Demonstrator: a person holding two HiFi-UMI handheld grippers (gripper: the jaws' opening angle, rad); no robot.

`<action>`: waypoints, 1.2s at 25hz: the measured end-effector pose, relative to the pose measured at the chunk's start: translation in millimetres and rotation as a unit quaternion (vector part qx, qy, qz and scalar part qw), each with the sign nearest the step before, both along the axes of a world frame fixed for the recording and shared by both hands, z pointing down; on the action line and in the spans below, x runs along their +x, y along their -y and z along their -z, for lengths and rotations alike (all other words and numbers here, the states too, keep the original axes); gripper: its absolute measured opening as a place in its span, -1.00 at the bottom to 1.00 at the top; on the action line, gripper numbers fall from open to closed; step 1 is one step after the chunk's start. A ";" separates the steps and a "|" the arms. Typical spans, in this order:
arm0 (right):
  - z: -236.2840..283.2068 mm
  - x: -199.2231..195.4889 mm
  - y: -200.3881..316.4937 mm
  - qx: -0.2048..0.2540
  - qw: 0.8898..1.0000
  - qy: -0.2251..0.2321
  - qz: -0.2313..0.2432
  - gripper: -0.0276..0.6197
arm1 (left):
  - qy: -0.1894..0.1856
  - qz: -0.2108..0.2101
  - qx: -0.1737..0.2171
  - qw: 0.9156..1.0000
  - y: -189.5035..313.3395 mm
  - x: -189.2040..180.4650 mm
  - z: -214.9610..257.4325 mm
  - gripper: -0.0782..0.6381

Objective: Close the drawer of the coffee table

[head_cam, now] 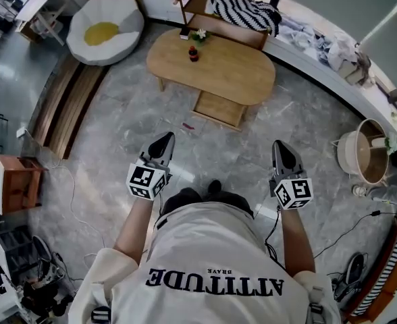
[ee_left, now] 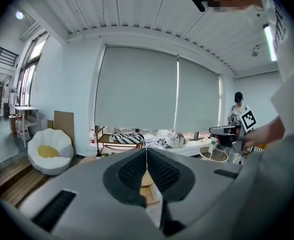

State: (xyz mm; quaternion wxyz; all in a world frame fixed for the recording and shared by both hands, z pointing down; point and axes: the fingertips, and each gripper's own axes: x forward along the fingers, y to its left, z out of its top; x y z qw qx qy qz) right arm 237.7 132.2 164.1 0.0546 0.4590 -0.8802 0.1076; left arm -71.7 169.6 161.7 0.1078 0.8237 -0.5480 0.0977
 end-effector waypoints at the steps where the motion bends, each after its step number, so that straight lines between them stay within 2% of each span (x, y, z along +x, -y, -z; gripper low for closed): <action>1: -1.8 0.7 2.4 -0.002 1.000 0.000 -0.001 -0.87 | 0.000 -0.002 0.000 1.000 3.4 1.2 -0.3 -0.73; 8: -15.0 -4.7 18.6 -0.017 1.000 -0.002 -0.006 -0.87 | 0.003 -0.017 -0.004 1.000 29.0 2.8 -6.5 -0.73; 13: -27.5 -21.5 33.3 -0.026 0.999 -0.008 -0.017 -0.87 | 0.018 -0.036 -0.008 0.999 50.5 -8.5 -18.3 -0.73; 20: -44.5 -56.3 54.0 -0.038 0.998 -0.022 -0.045 -0.87 | 0.027 -0.066 -0.019 0.997 90.2 -44.2 -38.4 -0.73; 25: -49.2 -89.4 70.6 -0.045 0.996 -0.041 -0.066 -0.87 | 0.060 -0.071 0.007 0.996 122.3 -82.1 -40.9 -0.73; 30: -80.6 -116.1 86.2 -0.072 0.992 -0.068 -0.074 -0.87 | 0.058 -0.090 -0.022 0.994 151.7 -98.7 -74.2 -0.73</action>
